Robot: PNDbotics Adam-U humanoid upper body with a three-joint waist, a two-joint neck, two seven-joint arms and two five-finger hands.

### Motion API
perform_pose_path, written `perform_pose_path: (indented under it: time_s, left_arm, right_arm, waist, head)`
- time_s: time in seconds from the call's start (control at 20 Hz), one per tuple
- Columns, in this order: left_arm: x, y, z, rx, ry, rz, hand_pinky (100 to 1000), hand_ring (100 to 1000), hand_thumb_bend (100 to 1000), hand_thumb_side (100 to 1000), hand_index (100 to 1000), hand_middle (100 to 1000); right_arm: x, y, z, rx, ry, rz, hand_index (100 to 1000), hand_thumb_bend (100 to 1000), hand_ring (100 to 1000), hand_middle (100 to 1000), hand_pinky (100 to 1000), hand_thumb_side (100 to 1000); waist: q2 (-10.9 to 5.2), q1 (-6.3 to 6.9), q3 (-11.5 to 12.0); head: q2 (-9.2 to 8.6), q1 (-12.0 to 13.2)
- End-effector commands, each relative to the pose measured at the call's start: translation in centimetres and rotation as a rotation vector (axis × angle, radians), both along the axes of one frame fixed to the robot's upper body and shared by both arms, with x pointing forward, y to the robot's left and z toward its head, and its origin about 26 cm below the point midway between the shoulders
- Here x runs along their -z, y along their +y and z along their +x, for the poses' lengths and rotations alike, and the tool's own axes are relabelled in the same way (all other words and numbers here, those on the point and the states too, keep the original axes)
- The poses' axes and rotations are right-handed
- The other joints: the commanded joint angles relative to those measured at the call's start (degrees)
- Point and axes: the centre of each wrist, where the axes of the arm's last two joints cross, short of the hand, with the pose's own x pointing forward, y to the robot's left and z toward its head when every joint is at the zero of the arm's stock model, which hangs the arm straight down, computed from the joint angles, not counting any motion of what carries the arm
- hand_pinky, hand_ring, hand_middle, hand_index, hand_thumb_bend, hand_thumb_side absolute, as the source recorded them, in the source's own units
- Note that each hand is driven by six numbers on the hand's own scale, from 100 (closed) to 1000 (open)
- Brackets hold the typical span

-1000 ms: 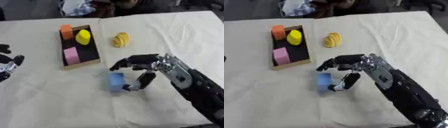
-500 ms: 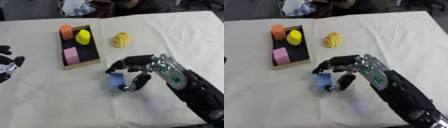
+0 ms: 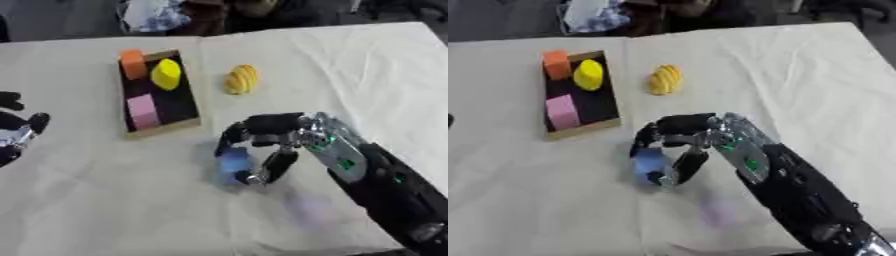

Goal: Pick up objects on the table and place them in the box.

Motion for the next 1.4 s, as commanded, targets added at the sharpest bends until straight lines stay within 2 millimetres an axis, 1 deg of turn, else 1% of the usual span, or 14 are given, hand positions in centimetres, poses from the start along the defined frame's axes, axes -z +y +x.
perform_pose_path:
  time_s: [0.05,0.2,0.35,0.5,0.7,0.9,1.0,1.2,1.4]
  left_arm:
    - [-0.8,0.2,-0.1,-0.001,-0.023,0.015,634,567,571,420,745,601]
    - [-1.0,0.0,-0.1,0.003,-0.035,0.008,634,567,570,417,744,601]
    - [-1.4,-0.6,-0.1,0.021,-0.061,-0.011,636,567,567,415,744,600]
    - [-1.8,-1.4,-0.1,0.045,-0.086,-0.031,637,567,564,411,743,600]
    - [-2.1,-2.2,-0.3,0.059,-0.113,-0.059,636,566,561,404,744,599]
    - [-2.2,-2.5,-0.4,0.06,-0.12,-0.074,637,563,558,401,743,595]
    - [-2.0,-3.0,-0.5,0.07,-0.123,-0.103,637,563,556,401,743,595]
    - [-1.9,-3.6,-0.4,0.081,-0.124,-0.121,637,563,549,401,742,594]
    - [-1.8,-3.9,-0.4,0.087,-0.124,-0.13,639,562,547,401,742,594]
  right_arm:
    - [-3.1,-0.4,0.5,0.014,-0.096,0.05,756,110,760,639,793,251]
    - [-5.3,-0.3,1.0,0.02,-0.142,0.078,761,119,757,640,792,232]
    - [-7.4,-0.2,1.8,0.034,-0.183,0.09,766,123,755,641,792,222]
    - [-8.6,-0.3,2.8,0.066,-0.204,0.102,765,123,751,641,791,214]
    - [-8.7,-0.8,4.2,0.139,-0.202,0.099,766,125,748,643,789,213]
    - [-7.8,-1.0,5.3,0.171,-0.209,0.092,772,121,748,653,788,201]
    - [-7.6,-1.3,6.0,0.227,-0.206,0.114,774,119,748,654,787,197]
    - [-6.6,-0.8,7.2,0.31,-0.198,0.14,798,103,753,677,788,191]
    - [-5.5,-0.4,7.9,0.343,-0.218,0.159,816,100,756,690,789,186]
  waist:
    - [-1.59,-0.51,0.3]
    - [-1.62,-0.35,0.9]
    - [-1.4,-0.06,2.1]
    - [-1.03,0.24,3.6]
    - [-0.61,0.59,5.6]
    - [-0.39,0.72,6.3]
    - [-0.03,0.81,7.4]
    - [0.25,0.86,8.4]
    - [0.37,0.78,8.9]
  head:
    - [0.01,-0.3]
    - [-0.08,-0.6]
    - [-0.33,-1.1]
    - [-0.68,-1.4]
    - [-1.03,-1.9]
    - [-1.17,-2.1]
    - [-1.38,-2.9]
    - [-1.7,-3.7]
    - [-2.0,-4.2]
